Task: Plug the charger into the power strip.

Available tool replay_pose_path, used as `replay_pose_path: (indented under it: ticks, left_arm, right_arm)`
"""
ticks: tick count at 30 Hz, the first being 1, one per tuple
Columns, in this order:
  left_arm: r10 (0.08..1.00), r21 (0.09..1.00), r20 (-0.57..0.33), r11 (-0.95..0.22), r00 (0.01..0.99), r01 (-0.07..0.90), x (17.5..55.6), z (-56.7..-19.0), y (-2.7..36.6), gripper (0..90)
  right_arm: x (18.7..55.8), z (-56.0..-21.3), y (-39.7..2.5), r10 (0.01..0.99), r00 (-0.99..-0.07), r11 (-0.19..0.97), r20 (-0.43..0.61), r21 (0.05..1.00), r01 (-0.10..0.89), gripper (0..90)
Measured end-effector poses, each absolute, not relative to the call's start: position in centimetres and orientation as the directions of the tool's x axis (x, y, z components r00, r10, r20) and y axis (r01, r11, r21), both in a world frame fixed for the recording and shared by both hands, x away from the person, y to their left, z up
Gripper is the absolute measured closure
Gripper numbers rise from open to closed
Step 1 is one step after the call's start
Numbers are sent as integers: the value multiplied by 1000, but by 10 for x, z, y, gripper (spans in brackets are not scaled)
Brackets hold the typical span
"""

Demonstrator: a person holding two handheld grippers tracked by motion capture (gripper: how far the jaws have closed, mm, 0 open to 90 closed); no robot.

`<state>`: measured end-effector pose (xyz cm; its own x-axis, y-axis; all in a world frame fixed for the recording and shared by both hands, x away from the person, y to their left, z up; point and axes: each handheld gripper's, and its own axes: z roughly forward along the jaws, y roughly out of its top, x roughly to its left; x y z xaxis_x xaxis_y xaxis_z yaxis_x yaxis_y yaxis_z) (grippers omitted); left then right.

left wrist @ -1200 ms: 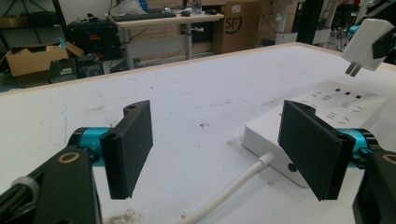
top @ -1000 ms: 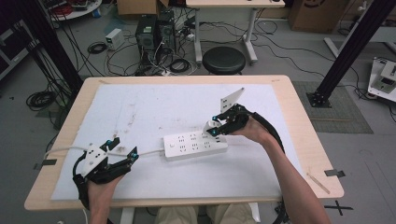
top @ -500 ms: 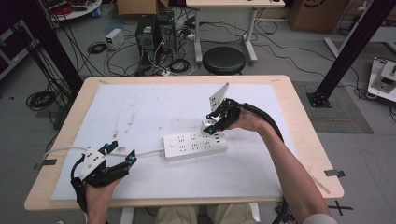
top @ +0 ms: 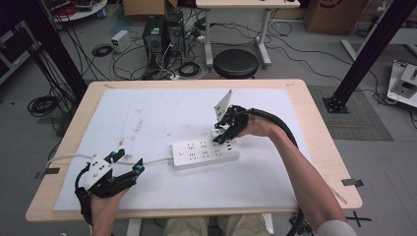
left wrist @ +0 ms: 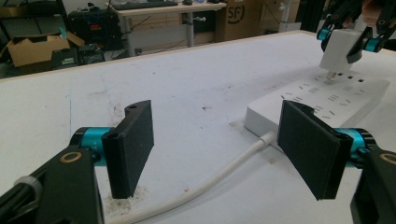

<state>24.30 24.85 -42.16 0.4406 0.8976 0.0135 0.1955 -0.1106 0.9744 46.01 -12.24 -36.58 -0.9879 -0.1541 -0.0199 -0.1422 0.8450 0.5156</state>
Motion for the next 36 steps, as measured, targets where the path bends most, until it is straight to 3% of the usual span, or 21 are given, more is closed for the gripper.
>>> replay_pose_path:
  ticks: [10,36]
  left_arm:
    - [901,974,4,-103,435,203,243,-423,251,273]
    - [896,973,7,-108,444,203,238,-420,249,276]
  right_arm:
    - [459,-372,-118,-155,-988,859,-26,490,-148,634]
    - [458,-386,-122,-122,-992,835,-18,539,-112,639]
